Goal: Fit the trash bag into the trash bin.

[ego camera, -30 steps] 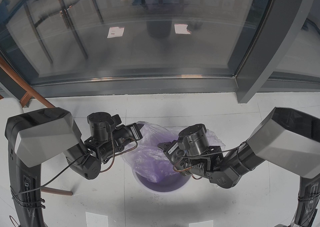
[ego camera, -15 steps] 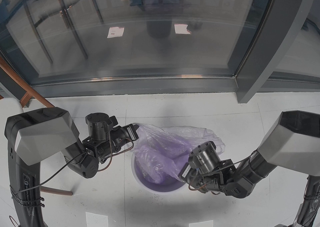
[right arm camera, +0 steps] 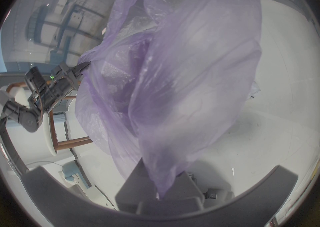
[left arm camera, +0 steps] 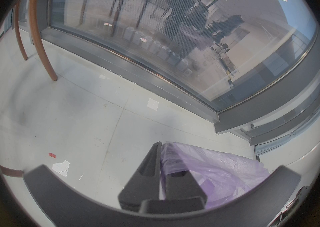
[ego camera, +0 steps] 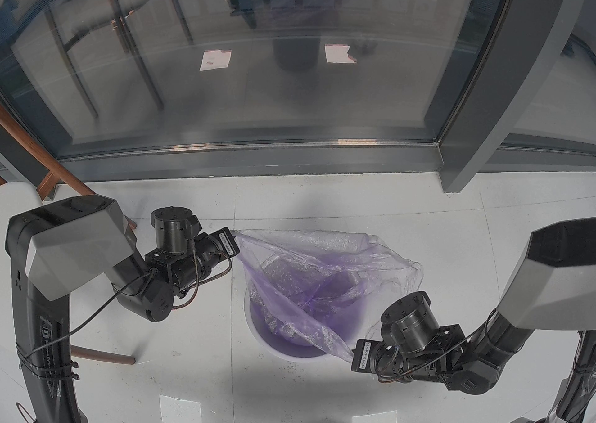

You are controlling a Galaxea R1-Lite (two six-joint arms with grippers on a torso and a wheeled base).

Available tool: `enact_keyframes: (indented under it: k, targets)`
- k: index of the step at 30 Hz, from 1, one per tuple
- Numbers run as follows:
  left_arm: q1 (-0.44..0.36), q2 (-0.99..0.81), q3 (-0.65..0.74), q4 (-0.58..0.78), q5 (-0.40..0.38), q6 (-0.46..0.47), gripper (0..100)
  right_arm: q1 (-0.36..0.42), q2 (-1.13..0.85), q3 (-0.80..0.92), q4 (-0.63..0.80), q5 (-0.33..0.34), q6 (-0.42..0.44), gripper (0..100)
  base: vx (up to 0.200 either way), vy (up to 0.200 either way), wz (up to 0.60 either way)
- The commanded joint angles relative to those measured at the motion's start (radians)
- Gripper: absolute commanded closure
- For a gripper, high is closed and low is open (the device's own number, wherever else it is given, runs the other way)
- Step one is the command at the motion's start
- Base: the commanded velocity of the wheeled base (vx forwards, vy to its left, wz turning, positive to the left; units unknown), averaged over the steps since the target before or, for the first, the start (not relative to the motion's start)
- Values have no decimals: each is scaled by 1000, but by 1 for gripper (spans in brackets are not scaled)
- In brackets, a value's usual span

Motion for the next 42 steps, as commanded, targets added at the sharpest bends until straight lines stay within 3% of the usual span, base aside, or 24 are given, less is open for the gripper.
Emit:
enact_keyframes:
  k: [1, 6, 8, 10, 17, 20, 24, 28, 35, 42]
  targets:
    - [1, -58, 48, 1, -6, 3, 100, 55, 3, -3, -15, 1, -2, 100, 0, 0, 0]
    - [7, -68, 138, -22, -12, 78, 100, 103, 6, -3, -15, 0, -10, 100, 0, 0, 0]
    - [7, -68, 138, -22, -12, 78, 100, 103, 6, -3, -15, 0, -10, 100, 0, 0, 0]
    - [9, -91, 204, -121, -55, 98, 100, 121, 4, -18, -13, -9, -13, 100, 0, 0, 0]
    - [-2, -93, 250, -158, -89, 106, 100, 173, 3, -5, -4, -16, -88, 100, 0, 0, 0]
    - [1, -88, 313, -247, -153, 112, 100, 193, 46, -15, -13, -17, -100, 100, 0, 0, 0]
    - [7, -58, 370, -364, -170, 144, 100, 253, 84, -26, -11, -28, -146, 100, 0, 0, 0]
    - [3, -42, 379, -396, -182, 153, 100, 275, 124, -29, -13, -78, -174, 100, 0, 0, 0]
    - [13, -35, 402, -418, -221, 159, 100, 333, 150, -54, -13, -78, -165, 100, 0, 0, 0]
    - [76, 13, 401, -421, -212, 247, 100, 362, 239, -209, -8, -78, -153, 100, 0, 0, 0]
